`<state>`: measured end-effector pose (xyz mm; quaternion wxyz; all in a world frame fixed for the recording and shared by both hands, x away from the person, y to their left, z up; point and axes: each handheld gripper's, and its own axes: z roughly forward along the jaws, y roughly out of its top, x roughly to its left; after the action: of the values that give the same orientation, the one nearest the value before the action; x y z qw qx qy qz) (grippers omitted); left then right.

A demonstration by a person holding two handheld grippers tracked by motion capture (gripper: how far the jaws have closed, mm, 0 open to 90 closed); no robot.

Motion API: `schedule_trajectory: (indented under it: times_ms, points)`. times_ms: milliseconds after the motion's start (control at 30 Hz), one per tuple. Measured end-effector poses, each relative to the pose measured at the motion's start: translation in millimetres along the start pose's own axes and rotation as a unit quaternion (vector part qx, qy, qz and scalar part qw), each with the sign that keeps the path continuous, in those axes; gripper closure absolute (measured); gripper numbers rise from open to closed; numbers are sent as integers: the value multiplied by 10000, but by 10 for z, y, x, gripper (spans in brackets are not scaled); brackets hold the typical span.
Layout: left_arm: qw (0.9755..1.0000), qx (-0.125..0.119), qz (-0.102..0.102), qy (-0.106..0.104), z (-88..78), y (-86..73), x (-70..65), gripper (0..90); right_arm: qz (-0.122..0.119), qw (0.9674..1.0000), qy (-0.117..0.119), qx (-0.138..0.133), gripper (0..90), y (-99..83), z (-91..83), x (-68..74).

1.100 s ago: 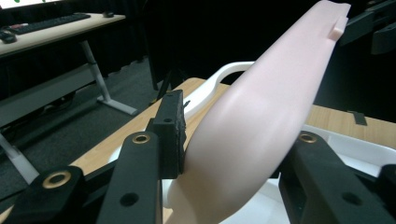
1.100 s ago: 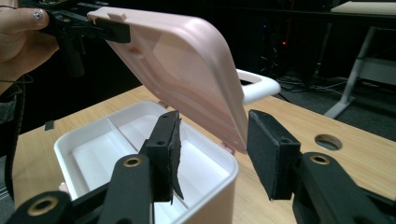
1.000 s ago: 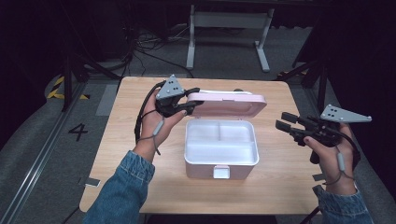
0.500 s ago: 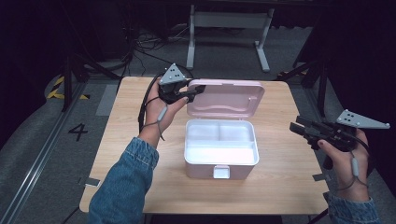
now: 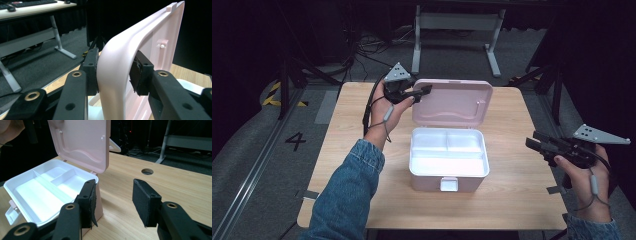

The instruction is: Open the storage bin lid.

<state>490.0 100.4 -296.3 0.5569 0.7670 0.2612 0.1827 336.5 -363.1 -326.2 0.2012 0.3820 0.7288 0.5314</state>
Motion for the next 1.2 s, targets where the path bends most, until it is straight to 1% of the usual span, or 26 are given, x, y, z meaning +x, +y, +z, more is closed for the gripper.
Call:
schedule_trajectory:
  times_ms: [100,133,233,333,367,467,567,733,767,833,933,1067,1133,1200]
  points:
    - [9999,74,-86,29,33,10,24,627,-39,10000,-12,88,537,-14,26,-6]
    - [9999,88,-71,49,44,13,36,625,-44,9999,-19,105,537,-16,32,-8]
    - [9998,114,-131,86,78,13,54,614,-45,9999,-3,138,536,-22,48,-15]
    - [9997,145,-120,144,107,14,73,602,-55,9999,7,146,535,-25,57,-20]
    - [9996,161,-150,152,119,11,80,598,-49,9999,9,140,535,-26,61,-21]
    - [9996,146,-189,162,149,-5,107,587,-55,9999,21,150,534,-29,72,-28]
    - [9994,94,-287,177,186,-26,133,576,-57,9998,16,164,534,-35,84,-34]
    - [9991,89,-360,209,236,-46,171,554,-47,9998,14,175,532,-42,93,-36]
    - [9989,101,-399,237,259,-53,185,554,-37,9998,16,178,532,-42,93,-37]
    - [9988,137,-400,265,280,-59,198,539,-13,9998,37,189,529,-45,96,-43]
    - [9985,125,-424,337,316,-77,207,519,-12,9998,47,198,529,-49,101,-49]
    - [9985,138,-401,358,354,-98,231,502,8,9998,36,199,528,-54,106,-54]
    - [9982,162,-461,353,374,-111,240,493,18,9998,51,212,527,-57,108,-58]
    - [9981,179,-470,353,401,-125,260,484,15,9998,41,210,526,-63,113,-63]
